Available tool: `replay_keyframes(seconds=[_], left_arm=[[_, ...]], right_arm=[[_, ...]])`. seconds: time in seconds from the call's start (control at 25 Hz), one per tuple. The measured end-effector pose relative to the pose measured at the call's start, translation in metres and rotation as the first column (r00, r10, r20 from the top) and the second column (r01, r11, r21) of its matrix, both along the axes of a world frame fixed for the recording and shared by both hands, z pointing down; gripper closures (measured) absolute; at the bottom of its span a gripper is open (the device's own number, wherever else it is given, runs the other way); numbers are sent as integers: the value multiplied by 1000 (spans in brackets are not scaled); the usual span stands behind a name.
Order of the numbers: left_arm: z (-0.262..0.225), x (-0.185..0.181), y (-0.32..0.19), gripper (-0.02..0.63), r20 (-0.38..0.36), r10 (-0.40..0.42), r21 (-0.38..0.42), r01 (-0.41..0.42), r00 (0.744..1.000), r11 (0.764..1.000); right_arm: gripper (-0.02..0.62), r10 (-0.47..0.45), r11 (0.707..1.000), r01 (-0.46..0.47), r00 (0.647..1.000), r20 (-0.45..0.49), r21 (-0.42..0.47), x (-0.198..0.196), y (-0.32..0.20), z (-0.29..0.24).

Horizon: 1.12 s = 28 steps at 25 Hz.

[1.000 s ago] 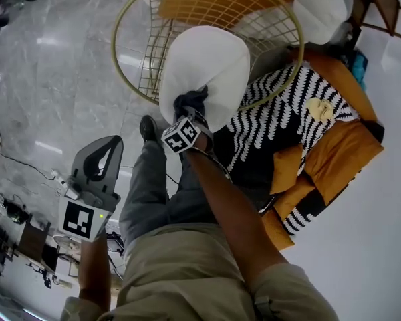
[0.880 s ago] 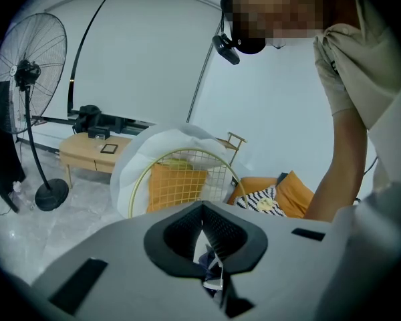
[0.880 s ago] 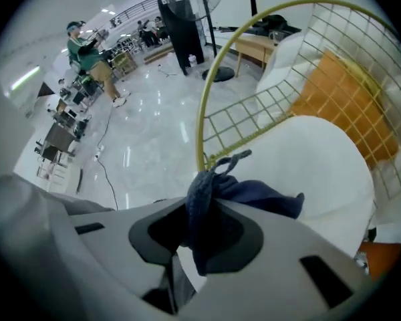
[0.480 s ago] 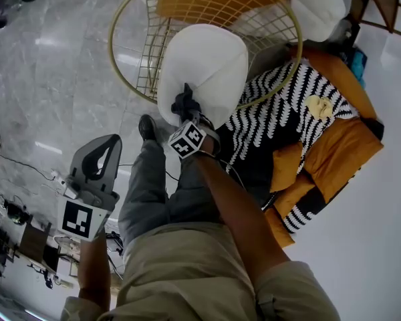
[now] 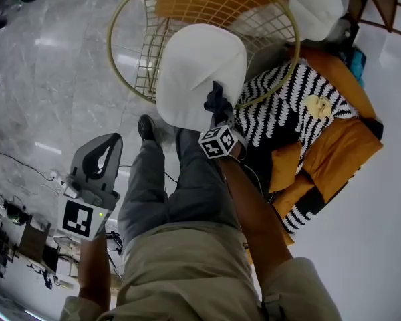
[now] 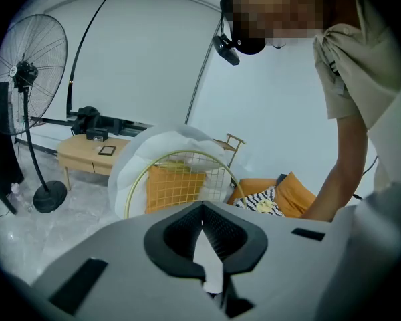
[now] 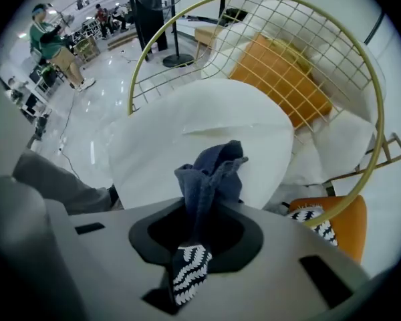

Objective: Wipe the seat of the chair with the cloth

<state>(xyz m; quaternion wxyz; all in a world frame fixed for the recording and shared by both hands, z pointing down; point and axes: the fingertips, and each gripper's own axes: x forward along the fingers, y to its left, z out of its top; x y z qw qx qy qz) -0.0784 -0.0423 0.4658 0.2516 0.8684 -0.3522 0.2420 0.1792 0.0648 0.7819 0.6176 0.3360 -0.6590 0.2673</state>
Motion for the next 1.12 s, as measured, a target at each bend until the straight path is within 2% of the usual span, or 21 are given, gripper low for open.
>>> replay_keyframes(seconds=[0.16, 0.28, 0.4, 0.52, 0.64, 0.76, 0.96, 1.04, 1.12], left_arm=[[2, 0, 3, 591, 8, 0, -7, 0, 1000, 1000], [3, 3, 5, 591, 8, 2, -6, -2, 1000, 1000], [5, 6, 7, 591, 7, 1, -8, -1, 1000, 1000], [6, 5, 6, 591, 7, -2, -10, 2, 1000, 1000], [6, 7, 6, 591, 8, 1, -8, -1, 1000, 1000], [3, 9, 3, 591, 4, 0, -2, 0, 1000, 1000], [0, 8, -1, 591, 5, -1, 2, 1, 1000, 1000], [-2, 8, -3, 591, 5, -1, 5, 1, 1000, 1000], [-5, 8, -4, 591, 4, 0, 12, 0, 1000, 1000]], right_arm=[[522, -62, 993, 68, 996, 63, -100, -58, 30, 22], [522, -137, 967, 166, 978, 155, -192, -120, 56, 32], [522, -205, 945, 258, 946, 250, -203, -173, 65, 27], [522, -201, 946, 263, 935, 293, -188, -193, 58, 21], [522, -212, 946, 270, 935, 284, -182, -179, 51, 23], [522, -200, 954, 245, 950, 241, -174, -140, 40, 26], [522, -38, 997, 45, 993, 113, -62, -42, -26, 20], [522, 37, 999, -36, 997, 61, -9, -4, -58, 16], [522, 65, 998, -65, 998, 18, 26, 21, -85, 14]])
